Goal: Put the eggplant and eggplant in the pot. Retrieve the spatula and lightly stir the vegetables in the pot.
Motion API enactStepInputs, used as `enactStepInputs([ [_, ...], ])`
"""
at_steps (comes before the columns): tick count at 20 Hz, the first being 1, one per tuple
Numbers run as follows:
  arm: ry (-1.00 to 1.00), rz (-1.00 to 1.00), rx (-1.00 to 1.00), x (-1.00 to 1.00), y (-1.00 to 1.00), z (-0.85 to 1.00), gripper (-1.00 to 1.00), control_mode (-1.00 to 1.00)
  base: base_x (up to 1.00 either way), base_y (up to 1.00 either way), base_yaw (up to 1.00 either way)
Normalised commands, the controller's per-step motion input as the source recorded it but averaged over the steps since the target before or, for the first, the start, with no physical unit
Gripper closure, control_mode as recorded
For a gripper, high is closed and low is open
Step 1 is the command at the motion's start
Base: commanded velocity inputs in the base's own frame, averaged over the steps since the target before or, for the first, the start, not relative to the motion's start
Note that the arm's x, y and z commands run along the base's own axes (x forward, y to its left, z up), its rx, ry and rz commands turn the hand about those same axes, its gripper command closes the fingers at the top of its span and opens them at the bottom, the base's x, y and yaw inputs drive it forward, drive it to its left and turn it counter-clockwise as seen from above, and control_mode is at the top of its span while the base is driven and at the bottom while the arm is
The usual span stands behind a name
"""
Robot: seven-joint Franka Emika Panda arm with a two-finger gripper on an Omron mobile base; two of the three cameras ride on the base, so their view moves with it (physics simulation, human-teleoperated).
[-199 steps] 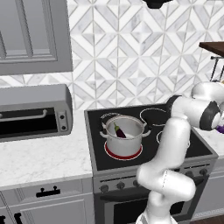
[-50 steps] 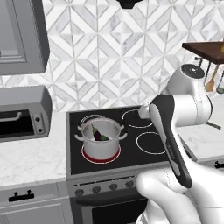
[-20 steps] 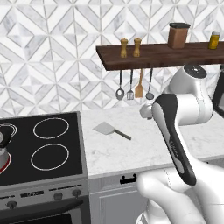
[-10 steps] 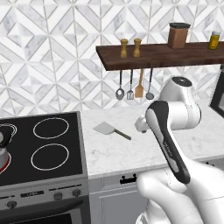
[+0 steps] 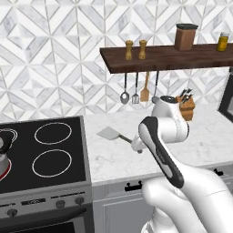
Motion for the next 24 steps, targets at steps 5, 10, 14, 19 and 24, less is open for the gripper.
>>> enactStepInputs([
  [5,0.11,0.07,0.0,0.25,0.06,-0.55,-1.0,-1.0,0.0,0.0,0.0],
  [10,0.11,0.03,0.03,0.21,-0.02,-0.19,-1.0,-1.0,0.0,0.0,0.0],
  [14,0.18,0.03,0.03,0.23,-0.13,0.0,-1.0,-1.0,0.0,0.0,0.0],
  [19,0.07,0.02,0.0,0.08,-0.03,0.0,-1.0,-1.0,0.0,0.0,0.0],
  [24,0.02,0.02,0.0,0.25,0.0,0.0,-1.0,-1.0,0.0,0.0,0.0],
])
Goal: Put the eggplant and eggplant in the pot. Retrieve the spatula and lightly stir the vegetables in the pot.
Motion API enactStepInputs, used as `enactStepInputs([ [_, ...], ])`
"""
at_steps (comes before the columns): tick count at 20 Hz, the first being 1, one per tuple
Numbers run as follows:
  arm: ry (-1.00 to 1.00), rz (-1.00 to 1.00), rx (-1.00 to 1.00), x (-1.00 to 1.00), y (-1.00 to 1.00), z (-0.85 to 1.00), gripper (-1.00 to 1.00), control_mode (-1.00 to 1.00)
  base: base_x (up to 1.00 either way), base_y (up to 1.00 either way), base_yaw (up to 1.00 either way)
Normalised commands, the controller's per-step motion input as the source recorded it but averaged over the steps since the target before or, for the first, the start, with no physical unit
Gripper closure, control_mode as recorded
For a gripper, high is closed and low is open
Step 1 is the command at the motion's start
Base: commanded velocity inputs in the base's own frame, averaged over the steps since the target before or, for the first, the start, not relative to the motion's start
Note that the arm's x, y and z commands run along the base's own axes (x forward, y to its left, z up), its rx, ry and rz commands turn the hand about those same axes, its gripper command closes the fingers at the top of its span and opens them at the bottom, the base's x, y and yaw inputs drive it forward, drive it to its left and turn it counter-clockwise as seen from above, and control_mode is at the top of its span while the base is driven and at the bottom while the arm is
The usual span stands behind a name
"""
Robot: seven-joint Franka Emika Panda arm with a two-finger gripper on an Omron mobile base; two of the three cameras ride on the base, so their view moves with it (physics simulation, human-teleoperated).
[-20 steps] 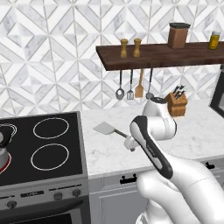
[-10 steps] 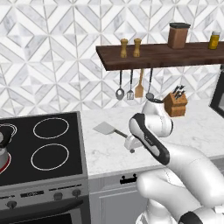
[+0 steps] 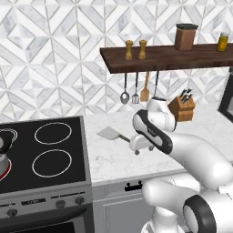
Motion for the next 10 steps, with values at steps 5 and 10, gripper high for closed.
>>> enactStepInputs([
  [5,0.02,0.03,0.0,0.26,0.0,0.0,-1.0,-1.0,0.0,0.0,0.0],
  [10,0.04,0.02,0.0,0.31,0.0,-0.01,-1.0,-1.0,0.0,0.0,0.0],
])
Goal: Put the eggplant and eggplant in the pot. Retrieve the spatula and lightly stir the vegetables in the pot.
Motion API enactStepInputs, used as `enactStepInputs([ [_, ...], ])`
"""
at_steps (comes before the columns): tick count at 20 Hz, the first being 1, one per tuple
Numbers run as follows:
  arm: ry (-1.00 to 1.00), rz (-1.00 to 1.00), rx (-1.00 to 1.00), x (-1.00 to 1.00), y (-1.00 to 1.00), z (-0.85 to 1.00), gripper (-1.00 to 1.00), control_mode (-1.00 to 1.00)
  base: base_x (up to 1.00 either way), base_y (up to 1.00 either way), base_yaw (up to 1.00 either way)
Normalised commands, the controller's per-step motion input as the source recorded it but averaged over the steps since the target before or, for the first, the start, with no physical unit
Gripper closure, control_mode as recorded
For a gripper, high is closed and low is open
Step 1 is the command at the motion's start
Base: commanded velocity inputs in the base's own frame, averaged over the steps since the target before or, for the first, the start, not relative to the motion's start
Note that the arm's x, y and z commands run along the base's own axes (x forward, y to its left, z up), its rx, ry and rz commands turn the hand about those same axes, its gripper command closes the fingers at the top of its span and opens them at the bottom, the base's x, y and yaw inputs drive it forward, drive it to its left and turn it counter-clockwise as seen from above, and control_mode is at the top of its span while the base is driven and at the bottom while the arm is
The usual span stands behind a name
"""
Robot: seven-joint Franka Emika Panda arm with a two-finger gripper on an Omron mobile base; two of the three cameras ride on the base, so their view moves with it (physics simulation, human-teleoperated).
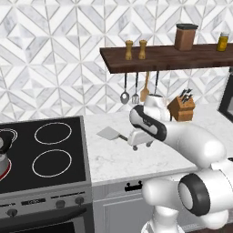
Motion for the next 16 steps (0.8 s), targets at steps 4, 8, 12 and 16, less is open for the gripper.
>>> enactStepInputs([
  [4,0.05,0.02,0.0,0.33,-0.03,-0.03,-1.0,-1.0,0.0,0.0,0.0],
  [8,0.02,0.02,0.0,0.32,-0.05,-0.18,-1.0,-1.0,0.0,0.0,0.0],
  [12,0.0,0.02,0.0,0.36,-0.02,-0.23,-1.0,-1.0,0.0,0.0,0.0],
  [16,0.0,0.03,0.0,0.39,-0.04,-0.35,-1.0,-1.0,0.0,0.0,0.0],
])
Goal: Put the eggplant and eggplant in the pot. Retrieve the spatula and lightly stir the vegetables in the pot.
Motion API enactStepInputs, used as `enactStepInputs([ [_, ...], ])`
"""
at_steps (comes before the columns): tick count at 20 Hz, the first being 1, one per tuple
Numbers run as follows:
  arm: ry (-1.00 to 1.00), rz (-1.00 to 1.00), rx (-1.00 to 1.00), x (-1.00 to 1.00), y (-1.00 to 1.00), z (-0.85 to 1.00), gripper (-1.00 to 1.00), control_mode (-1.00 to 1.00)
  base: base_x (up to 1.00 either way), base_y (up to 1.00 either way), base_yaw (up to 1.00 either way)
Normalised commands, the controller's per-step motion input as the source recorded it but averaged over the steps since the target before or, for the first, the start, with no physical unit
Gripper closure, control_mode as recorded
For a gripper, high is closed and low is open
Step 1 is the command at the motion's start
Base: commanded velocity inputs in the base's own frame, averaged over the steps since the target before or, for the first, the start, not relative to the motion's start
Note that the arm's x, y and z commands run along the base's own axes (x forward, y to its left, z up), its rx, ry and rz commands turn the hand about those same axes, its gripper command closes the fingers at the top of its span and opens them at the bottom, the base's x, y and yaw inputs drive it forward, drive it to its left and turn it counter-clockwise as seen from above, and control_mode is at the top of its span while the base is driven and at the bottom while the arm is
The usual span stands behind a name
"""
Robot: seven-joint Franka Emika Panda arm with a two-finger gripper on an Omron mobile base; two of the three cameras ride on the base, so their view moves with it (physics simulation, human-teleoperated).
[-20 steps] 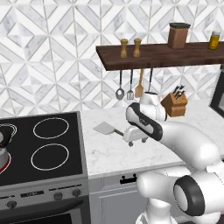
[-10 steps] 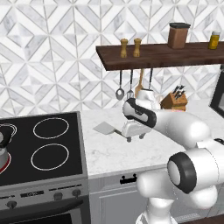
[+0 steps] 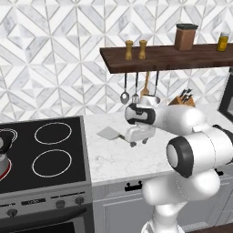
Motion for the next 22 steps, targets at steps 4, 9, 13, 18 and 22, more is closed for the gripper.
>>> enactStepInputs([
  [4,0.0,0.03,0.0,0.36,0.0,-0.37,-1.0,-1.0,0.0,0.0,0.0],
  [9,0.0,0.03,0.0,0.34,0.0,-0.21,-1.0,-1.0,0.0,0.0,0.0],
  [13,0.0,0.02,0.0,0.33,-0.01,-0.15,-1.0,-1.0,0.0,0.0,0.0],
  [18,0.0,0.0,0.0,0.3,0.0,-0.06,-1.0,-1.0,0.0,0.0,0.0],
  [22,0.0,0.0,0.0,0.19,0.0,-0.14,-1.0,-1.0,0.0,0.0,0.0],
])
